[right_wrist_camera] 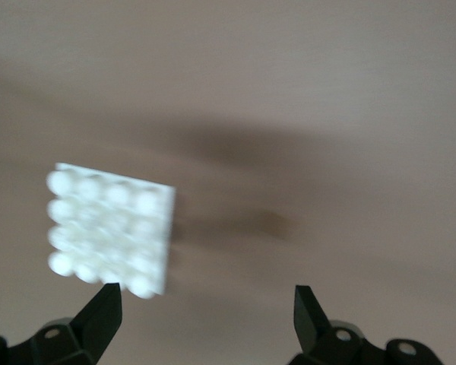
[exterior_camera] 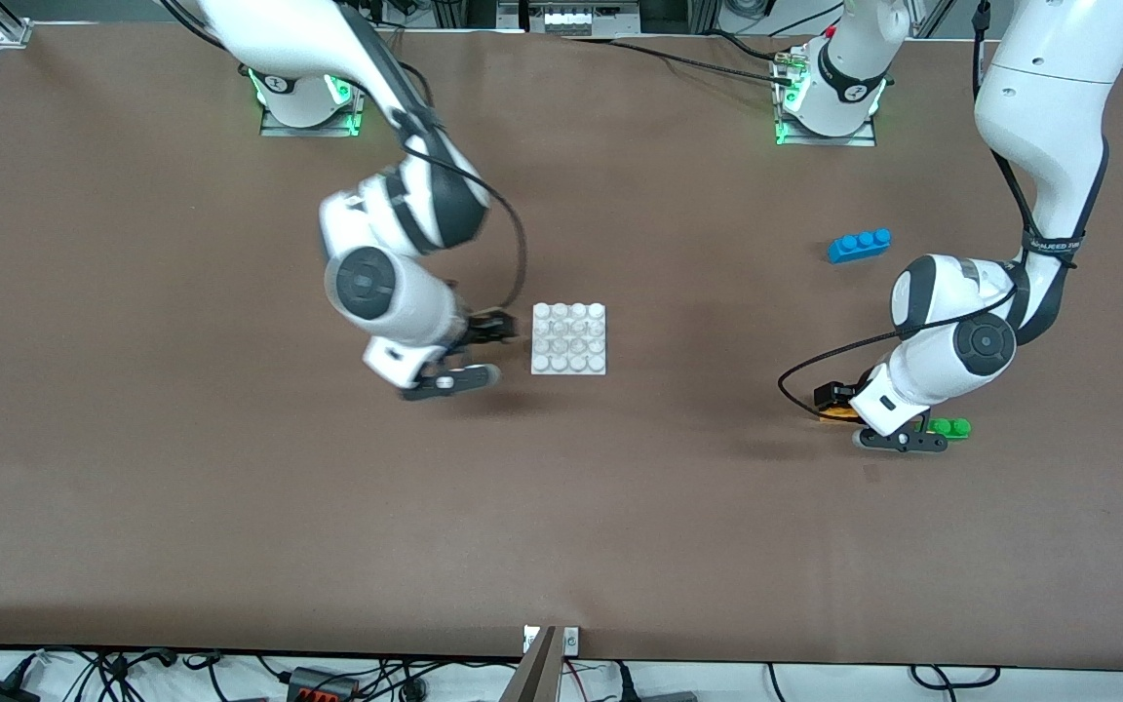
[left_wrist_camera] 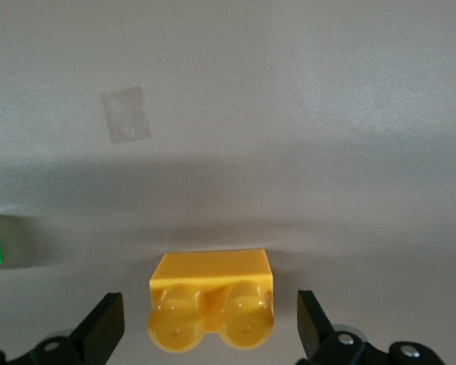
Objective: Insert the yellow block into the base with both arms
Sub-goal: 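Withdraw the right gripper while the left gripper lifts the yellow block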
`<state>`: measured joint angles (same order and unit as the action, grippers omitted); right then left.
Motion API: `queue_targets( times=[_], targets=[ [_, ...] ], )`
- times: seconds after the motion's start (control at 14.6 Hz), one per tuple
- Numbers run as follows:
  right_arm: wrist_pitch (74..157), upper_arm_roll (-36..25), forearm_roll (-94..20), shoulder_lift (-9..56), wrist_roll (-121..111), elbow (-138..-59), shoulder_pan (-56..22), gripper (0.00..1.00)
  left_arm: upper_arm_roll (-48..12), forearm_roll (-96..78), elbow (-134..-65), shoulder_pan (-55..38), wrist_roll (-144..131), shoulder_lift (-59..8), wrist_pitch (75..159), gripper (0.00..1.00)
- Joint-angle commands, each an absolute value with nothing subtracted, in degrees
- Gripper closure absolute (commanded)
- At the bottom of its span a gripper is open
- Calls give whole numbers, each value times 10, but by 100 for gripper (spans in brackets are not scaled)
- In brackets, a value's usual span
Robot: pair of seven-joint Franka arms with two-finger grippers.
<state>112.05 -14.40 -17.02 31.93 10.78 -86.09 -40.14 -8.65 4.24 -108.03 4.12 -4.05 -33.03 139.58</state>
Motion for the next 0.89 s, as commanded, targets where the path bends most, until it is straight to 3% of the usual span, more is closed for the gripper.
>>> queue_targets(
  times=[0.0, 0.14, 0.34, 0.48, 0.82],
  targets=[
    [1056, -199, -62, 246, 109, -877, -411, 0, -87, 55, -1083, 40, -51, -334, 1412, 0],
    [1008, -206, 9, 195, 105, -877, -402, 0, -87, 55, -1084, 40, -50, -334, 1412, 0],
    [925, -237, 12, 138, 108, -878, -383, 0, -87, 55, -1084, 40, -47, -337, 1412, 2],
    [893, -247, 14, 106, 101, -878, -371, 0, -87, 55, -1084, 40, -47, -337, 1412, 10],
    [876, -252, 11, 100, 20, -876, -317, 0, -87, 57, -1081, 40, -45, -337, 1412, 25]
  ],
)
